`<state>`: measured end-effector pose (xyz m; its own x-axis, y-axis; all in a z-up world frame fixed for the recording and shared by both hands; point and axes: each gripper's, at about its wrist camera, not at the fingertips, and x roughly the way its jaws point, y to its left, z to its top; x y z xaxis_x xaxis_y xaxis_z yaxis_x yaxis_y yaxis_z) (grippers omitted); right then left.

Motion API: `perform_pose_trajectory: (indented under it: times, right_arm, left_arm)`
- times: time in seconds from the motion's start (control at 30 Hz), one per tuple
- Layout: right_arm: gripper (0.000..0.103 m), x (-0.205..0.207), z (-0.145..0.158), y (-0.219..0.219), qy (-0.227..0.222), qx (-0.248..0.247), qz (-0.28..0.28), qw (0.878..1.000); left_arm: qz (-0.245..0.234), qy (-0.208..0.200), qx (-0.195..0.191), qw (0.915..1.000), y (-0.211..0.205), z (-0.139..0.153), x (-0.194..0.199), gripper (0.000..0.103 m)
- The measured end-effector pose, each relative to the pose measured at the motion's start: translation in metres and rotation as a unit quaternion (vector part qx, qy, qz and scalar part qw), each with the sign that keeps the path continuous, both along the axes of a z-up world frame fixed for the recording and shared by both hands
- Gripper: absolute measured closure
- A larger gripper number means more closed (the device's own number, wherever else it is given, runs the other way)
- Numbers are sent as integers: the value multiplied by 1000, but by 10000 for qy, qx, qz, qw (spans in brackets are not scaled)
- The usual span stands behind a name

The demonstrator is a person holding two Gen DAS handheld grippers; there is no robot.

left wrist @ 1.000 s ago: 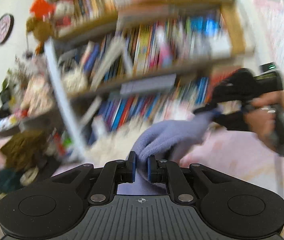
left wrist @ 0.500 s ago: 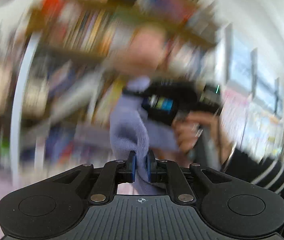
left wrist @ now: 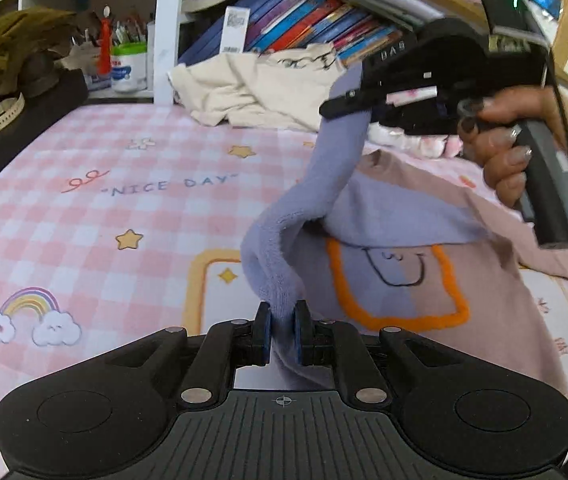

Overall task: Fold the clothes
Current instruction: 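Lift the sweater with both grippers and shake it open, then lay it flat, then open both grippers and release the spread sweater onto the table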

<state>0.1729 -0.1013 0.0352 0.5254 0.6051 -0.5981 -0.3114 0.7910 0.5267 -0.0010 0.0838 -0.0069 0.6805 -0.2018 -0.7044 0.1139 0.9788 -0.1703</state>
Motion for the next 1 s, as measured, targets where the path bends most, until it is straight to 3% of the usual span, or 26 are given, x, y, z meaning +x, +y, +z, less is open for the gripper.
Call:
perform_pose_trajectory:
  times: [0.07, 0.1, 0.13, 0.23, 0.43, 0.5, 0.8, 1.0]
  right_arm:
    - [80, -3, -2, 8, -55, -193, 83, 9998]
    - [64, -9, -2, 5, -109, -182, 137, 9997]
    - [58, -16, 0, 1, -174, -165, 169, 9996]
    - [58, -36, 4, -19, -279, -244, 292, 9989]
    - [58, -88, -11, -77, -351, -1013, 116, 9942]
    - [58, -102, -19, -95, -276, -1251, -28, 9917]
    - [57, -158, -45, -150, -52, -1932, -688, 9787]
    - [57, -175, -57, -163, -45, -2282, -590, 9718]
  left_arm:
    - [-21, 17, 30, 10000, 4, -3, -3, 86]
    - [-33, 13, 59, 10000, 6, -3, -4, 85]
    - [-19, -2, 108, 9999, 7, -3, -6, 84]
    - [55, -56, 244, 9997, 13, 0, -12, 75]
    - [402, -406, 310, 9979, 20, 16, -23, 63]
    - [471, -559, 174, 9972, 15, 22, -24, 52]
    - [280, -528, 241, 9979, -28, 17, -21, 44]
    - [227, -492, 417, 9977, -53, 13, -24, 39]
